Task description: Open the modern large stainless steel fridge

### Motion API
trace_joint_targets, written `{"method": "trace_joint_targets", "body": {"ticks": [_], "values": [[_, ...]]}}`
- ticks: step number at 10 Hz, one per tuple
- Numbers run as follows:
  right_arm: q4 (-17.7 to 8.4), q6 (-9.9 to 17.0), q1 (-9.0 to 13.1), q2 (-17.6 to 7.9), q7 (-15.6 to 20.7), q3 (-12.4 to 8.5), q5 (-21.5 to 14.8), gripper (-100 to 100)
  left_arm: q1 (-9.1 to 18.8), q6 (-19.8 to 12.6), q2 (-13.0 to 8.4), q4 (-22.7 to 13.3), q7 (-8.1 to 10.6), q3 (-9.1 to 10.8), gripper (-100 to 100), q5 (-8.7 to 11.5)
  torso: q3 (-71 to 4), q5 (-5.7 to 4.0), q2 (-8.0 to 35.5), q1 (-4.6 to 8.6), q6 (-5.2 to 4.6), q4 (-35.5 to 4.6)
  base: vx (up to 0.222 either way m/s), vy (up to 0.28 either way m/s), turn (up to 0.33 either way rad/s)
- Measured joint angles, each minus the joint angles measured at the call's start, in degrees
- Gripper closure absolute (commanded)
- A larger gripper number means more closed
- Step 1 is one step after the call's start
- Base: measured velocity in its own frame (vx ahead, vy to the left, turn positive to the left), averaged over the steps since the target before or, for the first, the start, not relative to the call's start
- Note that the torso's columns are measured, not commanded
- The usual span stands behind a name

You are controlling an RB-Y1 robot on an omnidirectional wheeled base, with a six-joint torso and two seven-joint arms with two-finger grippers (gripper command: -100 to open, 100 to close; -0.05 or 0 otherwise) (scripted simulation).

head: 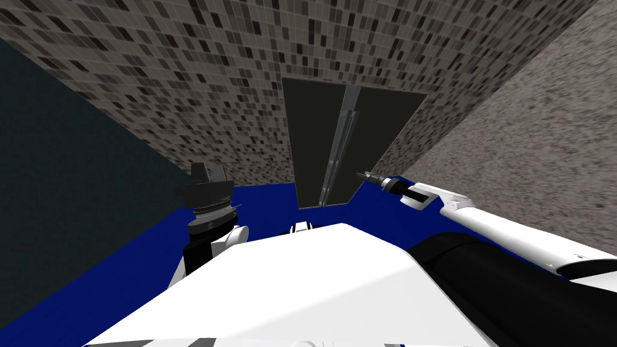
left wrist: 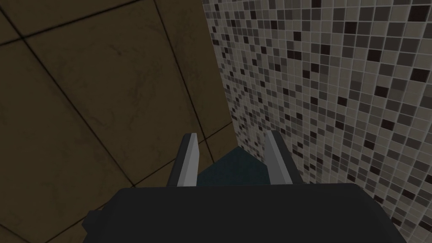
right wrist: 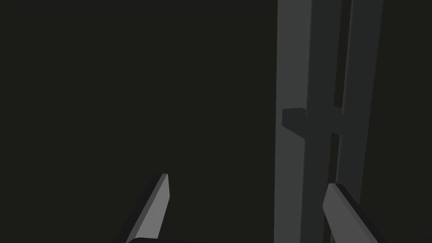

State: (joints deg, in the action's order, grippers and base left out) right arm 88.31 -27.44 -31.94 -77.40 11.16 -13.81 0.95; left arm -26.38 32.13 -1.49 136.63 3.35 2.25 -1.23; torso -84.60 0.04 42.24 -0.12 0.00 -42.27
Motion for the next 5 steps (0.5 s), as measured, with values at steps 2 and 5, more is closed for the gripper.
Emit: {"method": "trace_joint_targets", "body": {"ticks": [2, 5], "values": [[-0.32, 1.03, 0.72, -2.78, 0.62, -0.76, -0.44, -100, 0.00, 0.00, 0.00, 0.00, 0.00, 0.00, 0, 0.00, 0.04, -0.03, 0.06, 0.06, 0.00, -0.02, 0.041, 0.090, -0.044], [-3.32, 0.68, 2.22, -7.12, 1.11, -1.58, -0.89, -100, 0.00, 0.00, 0.00, 0.00, 0.00, 0.00, 0, 0.00, 0.04, -0.05, 0.06, 0.16, 0.01, -0.01, 0.040, 0.093, -0.047]]}}
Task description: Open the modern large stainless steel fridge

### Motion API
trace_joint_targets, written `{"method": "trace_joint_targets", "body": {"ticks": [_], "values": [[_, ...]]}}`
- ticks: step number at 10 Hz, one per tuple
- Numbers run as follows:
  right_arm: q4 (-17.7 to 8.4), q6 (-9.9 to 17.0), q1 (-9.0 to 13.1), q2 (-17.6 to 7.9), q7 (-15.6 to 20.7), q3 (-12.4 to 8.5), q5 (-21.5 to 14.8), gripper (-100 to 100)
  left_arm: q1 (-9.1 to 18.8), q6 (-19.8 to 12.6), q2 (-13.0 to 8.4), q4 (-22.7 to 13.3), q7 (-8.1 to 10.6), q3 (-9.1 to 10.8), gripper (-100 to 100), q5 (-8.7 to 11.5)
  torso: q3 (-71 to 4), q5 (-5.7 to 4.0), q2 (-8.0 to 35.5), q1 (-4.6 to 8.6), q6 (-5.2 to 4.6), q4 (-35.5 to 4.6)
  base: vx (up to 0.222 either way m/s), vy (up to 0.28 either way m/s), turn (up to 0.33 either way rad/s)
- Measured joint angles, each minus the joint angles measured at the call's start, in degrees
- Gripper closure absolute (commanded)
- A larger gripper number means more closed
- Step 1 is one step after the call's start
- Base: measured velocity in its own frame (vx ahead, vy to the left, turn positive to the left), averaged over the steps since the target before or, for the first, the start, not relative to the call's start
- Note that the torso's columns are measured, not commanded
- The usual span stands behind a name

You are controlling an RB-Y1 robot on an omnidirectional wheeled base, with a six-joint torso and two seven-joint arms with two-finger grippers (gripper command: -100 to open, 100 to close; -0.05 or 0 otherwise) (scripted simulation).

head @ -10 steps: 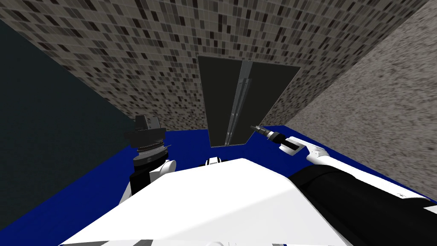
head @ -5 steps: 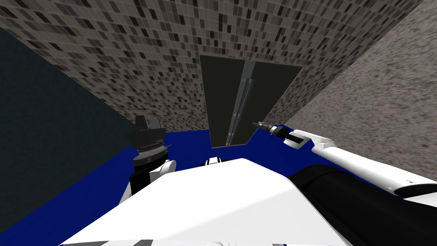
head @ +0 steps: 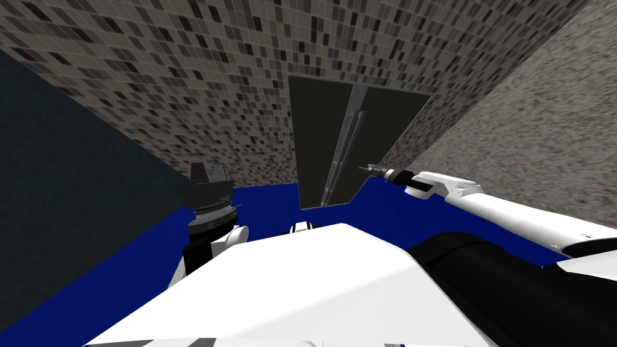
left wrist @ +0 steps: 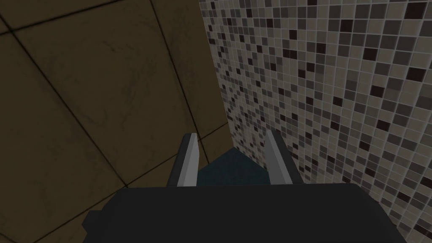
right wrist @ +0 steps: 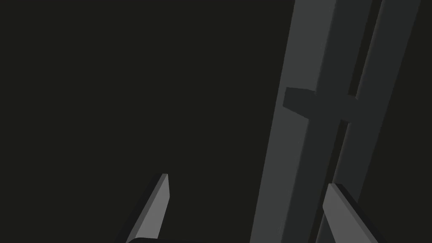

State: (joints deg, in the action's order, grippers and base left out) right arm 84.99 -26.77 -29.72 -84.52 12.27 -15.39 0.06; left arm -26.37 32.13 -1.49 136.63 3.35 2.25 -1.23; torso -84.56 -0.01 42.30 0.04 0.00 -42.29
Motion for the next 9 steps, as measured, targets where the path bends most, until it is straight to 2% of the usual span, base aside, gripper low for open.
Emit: {"method": "trace_joint_targets", "body": {"ticks": [1, 2, 3, 4, 5, 6, 7, 8, 9], "values": [[-1.69, -0.47, 1.02, -1.11, 0.50, -0.05, -0.40, -100, 0.00, 0.00, 0.00, 0.00, 0.00, 0.00, 0, 0.00, 0.00, 0.00, -0.01, -0.06, -0.02, 0.00, 0.037, 0.088, -0.029], [-1.96, -0.25, 1.36, -2.68, 0.55, -0.36, -0.45, -100, 0.00, 0.00, 0.00, 0.00, 0.00, 0.00, 0, 0.00, -0.01, 0.02, -0.01, -0.04, 0.01, 0.00, 0.054, 0.088, -0.034], [-3.45, -0.16, 2.98, -4.67, 0.46, -0.08, -0.57, -100, 0.00, 0.00, 0.00, 0.00, 0.00, 0.00, 0, 0.00, -0.05, 0.01, -0.07, -0.05, 0.00, 0.02, 0.048, 0.077, -0.028], [-3.40, 0.19, 2.91, -5.75, 0.58, -0.71, -0.73, -100, 0.00, 0.00, 0.00, 0.00, 0.00, 0.00, 0, 0.00, -0.02, -0.01, -0.04, 0.00, -0.01, 0.02, 0.046, 0.086, -0.058], [-2.83, 0.83, 0.77, -7.58, 0.41, -3.90, -0.99, -100, 0.00, 0.00, 0.00, 0.00, 0.00, 0.00, 0, 0.00, 0.00, 0.02, 0.00, -0.05, -0.02, -0.01, 0.033, 0.071, -0.028], [-3.81, 0.77, 2.06, -8.58, 0.60, -3.38, -1.12, -100, 0.00, 0.00, 0.00, 0.00, 0.00, 0.00, 0, 0.00, 0.02, -0.02, 0.03, 0.01, 0.00, 0.00, 0.032, 0.091, -0.045], [-5.75, 0.35, 4.62, -10.33, 1.03, -1.94, -1.21, -100, 0.00, 0.00, 0.00, 0.00, 0.00, 0.00, 0, 0.00, 0.01, 0.01, 0.01, -0.07, -0.01, -0.01, 0.041, 0.132, -0.071], [-5.63, 0.62, 2.40, -11.52, 1.13, -5.63, -2.11, -100, 0.00, 0.00, 0.00, 0.00, 0.00, 0.00, 0, 0.00, 0.00, 0.06, 0.00, -0.20, -0.02, -0.01, 0.052, 0.112, -0.034], [-5.70, 0.88, 1.26, -12.90, 0.65, -7.71, -2.73, -100, 0.00, 0.00, 0.00, 0.00, 0.00, 0.00, 0, 0.00, -0.03, 0.04, -0.05, -0.10, 0.02, 0.02, 0.032, 0.047, 0.005]]}}
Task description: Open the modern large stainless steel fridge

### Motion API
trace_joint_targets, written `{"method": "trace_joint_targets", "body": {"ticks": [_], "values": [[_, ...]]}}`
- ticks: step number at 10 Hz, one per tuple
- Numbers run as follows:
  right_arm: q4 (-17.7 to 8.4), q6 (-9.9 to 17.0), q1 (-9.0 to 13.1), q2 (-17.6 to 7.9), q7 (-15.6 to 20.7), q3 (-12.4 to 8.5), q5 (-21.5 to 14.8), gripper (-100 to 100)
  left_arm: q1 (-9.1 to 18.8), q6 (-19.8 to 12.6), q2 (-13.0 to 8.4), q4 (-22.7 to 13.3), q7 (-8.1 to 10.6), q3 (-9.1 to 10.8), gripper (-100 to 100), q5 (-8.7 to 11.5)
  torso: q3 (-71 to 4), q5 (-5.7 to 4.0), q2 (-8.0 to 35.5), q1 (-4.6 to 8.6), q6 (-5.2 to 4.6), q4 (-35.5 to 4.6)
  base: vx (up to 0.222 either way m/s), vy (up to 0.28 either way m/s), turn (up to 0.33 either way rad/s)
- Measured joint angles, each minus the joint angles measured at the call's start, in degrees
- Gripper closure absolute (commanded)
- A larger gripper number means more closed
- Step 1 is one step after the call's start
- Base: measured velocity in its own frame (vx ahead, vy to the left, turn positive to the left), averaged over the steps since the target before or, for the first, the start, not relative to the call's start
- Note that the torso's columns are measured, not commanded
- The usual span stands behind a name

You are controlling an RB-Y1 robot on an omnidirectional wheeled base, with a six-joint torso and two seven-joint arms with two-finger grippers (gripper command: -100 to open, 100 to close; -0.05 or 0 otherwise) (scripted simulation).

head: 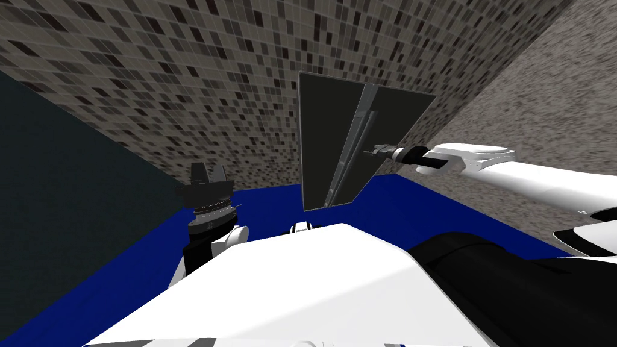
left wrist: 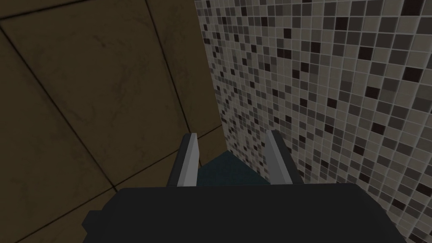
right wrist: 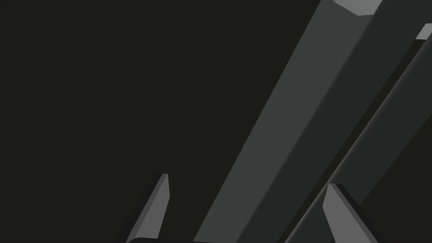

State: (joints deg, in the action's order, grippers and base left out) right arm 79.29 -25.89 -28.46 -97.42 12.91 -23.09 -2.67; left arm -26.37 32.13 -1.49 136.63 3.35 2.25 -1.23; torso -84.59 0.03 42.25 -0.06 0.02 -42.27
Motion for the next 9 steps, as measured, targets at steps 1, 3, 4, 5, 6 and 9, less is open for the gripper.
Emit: {"method": "trace_joint_targets", "body": {"ticks": [1, 3, 4, 5, 6, 9], "values": [[-0.62, 0.03, 1.05, -0.77, 0.02, 0.85, 0.21, -100, 0.00, 0.00, -0.01, 0.00, 0.00, 0.00, 0, 0.00, 0.02, -0.10, 0.03, 0.27, -0.01, 0.00, 0.006, -0.002, 0.012], [-2.32, -0.09, 5.20, -2.79, 0.86, 4.18, 0.95, -100, 0.00, 0.00, -0.01, -0.01, 0.00, 0.01, 0, 0.00, 0.05, -0.07, 0.08, 0.15, -0.04, -0.04, 0.035, 0.055, -0.059], [-2.53, 0.14, 4.05, -3.98, 0.73, 1.47, -0.33, -100, 0.00, 0.00, 0.00, 0.00, 0.00, 0.01, 0, 0.00, -0.01, 0.03, -0.02, -0.11, -0.03, -0.01, 0.036, 0.085, -0.029], [-2.72, 0.37, 4.09, -4.73, 0.50, 0.59, -0.89, -100, 0.00, 0.00, 0.00, 0.00, 0.00, 0.00, 0, 0.00, 0.00, 0.03, 0.01, -0.13, 0.00, 0.01, 0.009, 0.057, 0.008], [-3.30, 0.27, 5.43, -5.29, 0.86, 1.91, -0.26, -100, 0.00, 0.00, 0.00, 0.00, 0.00, 0.00, 0, 0.00, 0.05, -0.03, 0.08, 0.06, -0.01, -0.02, 0.020, 0.073, -0.041], [-6.36, 0.03, 9.21, -9.67, 3.06, 4.77, 1.62, -100, 0.00, 0.00, -0.01, 0.00, 0.00, 0.01, 0, 0.00, -0.02, -0.01, -0.06, -0.06, 0.16, 0.08, 0.030, 0.072, -0.044]]}}
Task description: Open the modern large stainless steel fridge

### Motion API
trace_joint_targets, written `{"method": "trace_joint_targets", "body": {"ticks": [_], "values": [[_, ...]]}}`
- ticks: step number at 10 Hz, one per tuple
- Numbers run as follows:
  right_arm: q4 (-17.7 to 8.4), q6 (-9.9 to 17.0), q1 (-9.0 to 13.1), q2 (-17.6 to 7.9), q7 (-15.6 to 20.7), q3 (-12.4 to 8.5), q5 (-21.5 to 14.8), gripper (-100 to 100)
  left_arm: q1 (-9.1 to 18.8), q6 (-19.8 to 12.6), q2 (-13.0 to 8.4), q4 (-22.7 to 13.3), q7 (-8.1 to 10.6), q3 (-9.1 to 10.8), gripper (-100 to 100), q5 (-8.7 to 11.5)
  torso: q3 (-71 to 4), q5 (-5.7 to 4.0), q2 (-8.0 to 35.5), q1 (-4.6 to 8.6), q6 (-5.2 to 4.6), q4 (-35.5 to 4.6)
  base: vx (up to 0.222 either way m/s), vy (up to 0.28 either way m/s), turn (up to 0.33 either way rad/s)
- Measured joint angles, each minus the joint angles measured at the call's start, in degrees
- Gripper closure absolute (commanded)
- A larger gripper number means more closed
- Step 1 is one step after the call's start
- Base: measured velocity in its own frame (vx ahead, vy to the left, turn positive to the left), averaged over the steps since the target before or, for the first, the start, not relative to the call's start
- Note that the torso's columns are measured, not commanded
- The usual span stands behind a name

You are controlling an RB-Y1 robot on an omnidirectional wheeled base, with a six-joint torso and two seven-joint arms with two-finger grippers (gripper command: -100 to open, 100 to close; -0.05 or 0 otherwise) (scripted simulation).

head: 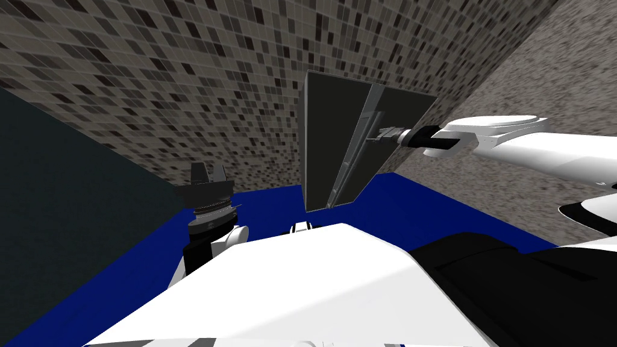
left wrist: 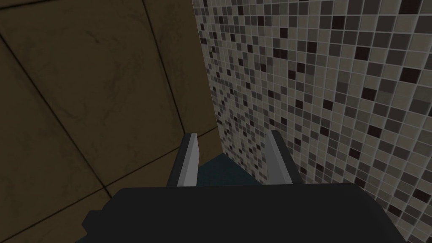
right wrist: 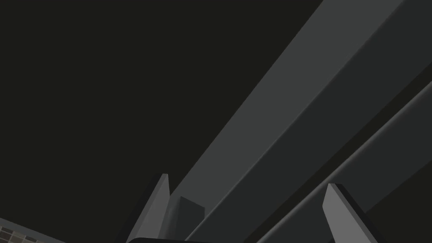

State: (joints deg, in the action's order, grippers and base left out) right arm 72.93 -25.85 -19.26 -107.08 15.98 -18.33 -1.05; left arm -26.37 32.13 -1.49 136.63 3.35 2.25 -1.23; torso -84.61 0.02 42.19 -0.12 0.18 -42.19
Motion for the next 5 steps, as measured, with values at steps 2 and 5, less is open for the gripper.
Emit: {"method": "trace_joint_targets", "body": {"ticks": [2, 5], "values": [[0.87, 0.32, -2.14, 0.98, -2.29, -4.00, -3.90, -100, 0.01, 0.00, -0.01, 0.00, 0.00, 0.01, 0, 0.00, -0.02, 0.14, 0.03, -0.07, 0.10, -0.10, -0.008, -0.012, 0.018], [-0.44, -0.02, -1.67, -1.09, -4.05, -6.25, -6.84, -100, 0.00, 0.00, 0.00, 0.00, 0.00, 0.00, 0, 0.00, -0.07, 0.39, -0.02, -0.61, 0.08, -0.16, 0.032, 0.063, -0.053]]}}
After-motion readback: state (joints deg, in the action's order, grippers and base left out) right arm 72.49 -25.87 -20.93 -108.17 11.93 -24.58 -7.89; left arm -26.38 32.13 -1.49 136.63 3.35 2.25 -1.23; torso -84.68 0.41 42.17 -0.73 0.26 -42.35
